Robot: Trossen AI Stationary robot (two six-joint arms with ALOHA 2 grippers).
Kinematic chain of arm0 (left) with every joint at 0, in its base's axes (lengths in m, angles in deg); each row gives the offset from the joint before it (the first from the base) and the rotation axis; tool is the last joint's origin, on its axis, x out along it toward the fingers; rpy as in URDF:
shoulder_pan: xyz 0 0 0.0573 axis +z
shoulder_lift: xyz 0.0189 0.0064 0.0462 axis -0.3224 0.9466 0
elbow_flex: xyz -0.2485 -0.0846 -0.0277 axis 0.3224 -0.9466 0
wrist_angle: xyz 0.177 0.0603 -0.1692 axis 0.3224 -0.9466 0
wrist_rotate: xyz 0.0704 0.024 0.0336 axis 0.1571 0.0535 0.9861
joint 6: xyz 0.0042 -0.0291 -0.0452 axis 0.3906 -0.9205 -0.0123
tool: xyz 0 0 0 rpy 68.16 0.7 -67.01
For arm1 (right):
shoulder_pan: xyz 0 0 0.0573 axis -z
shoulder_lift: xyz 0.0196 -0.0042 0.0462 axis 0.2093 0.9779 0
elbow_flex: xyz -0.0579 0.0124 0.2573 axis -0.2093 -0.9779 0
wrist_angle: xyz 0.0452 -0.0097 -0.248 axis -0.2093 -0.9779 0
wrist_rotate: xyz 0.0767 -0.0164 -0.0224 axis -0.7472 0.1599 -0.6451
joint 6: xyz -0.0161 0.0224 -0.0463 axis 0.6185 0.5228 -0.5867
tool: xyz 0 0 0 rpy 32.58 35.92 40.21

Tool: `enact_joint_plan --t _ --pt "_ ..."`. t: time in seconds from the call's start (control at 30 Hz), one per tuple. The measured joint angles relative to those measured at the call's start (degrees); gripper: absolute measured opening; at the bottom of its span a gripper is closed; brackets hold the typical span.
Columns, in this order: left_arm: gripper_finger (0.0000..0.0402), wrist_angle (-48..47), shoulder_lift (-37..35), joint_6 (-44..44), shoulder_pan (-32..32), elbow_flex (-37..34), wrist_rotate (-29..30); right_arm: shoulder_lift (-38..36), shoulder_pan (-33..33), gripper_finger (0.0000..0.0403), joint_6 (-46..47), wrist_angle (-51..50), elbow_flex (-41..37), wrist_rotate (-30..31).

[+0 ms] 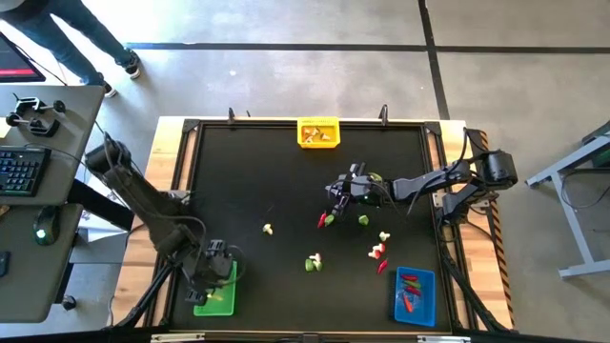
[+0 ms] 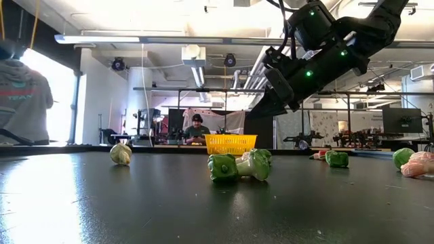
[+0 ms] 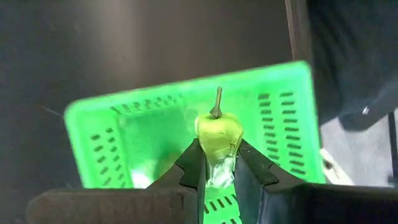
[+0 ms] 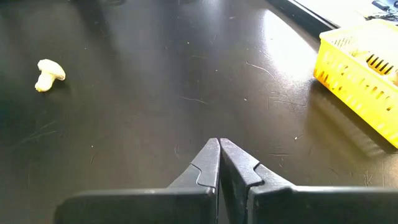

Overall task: Sort produce into baskets
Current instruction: Put the top right green pepper into the green bin, then put the middle left green pepper into the green bin

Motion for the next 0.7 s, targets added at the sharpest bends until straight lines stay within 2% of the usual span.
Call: enact_joint_plan --t 0.17,0.33,0.7 --pt "0.0039 2.48 5.50 0.00 -0.77 -0.02 -3.21 0.00 0.00 0.0000 0.00 0.00 0.00 0.00" --pt "0.0046 4.22 8.13 -0.70 -0.98 0.00 -7.24 0.00 0.00 0.0000 0.00 0.00 0.00 0.00" --pt "0.0132 0.60 8.34 -1.95 -0.96 0.00 -7.41 0.00 0.00 0.0000 0.00 0.00 0.00 0.02"
